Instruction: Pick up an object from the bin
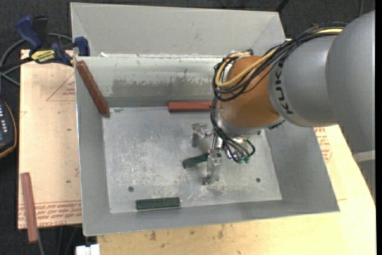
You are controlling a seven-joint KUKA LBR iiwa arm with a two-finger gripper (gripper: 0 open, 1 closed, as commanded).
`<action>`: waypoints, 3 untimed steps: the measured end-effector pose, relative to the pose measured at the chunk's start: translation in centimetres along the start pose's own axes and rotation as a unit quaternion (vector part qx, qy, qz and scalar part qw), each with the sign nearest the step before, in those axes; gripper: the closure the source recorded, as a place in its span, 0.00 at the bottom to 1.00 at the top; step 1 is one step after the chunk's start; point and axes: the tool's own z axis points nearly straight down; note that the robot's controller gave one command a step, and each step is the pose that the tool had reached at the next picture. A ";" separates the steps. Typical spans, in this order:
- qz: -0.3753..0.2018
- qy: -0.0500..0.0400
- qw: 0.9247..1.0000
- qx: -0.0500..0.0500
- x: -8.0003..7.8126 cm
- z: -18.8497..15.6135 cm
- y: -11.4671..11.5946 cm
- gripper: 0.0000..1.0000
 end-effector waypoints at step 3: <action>-0.031 0.000 1.000 0.000 0.2 0.0 3.1 0.00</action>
Offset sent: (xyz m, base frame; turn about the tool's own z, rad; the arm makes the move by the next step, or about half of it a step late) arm -0.0066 0.0277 0.0000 -0.0581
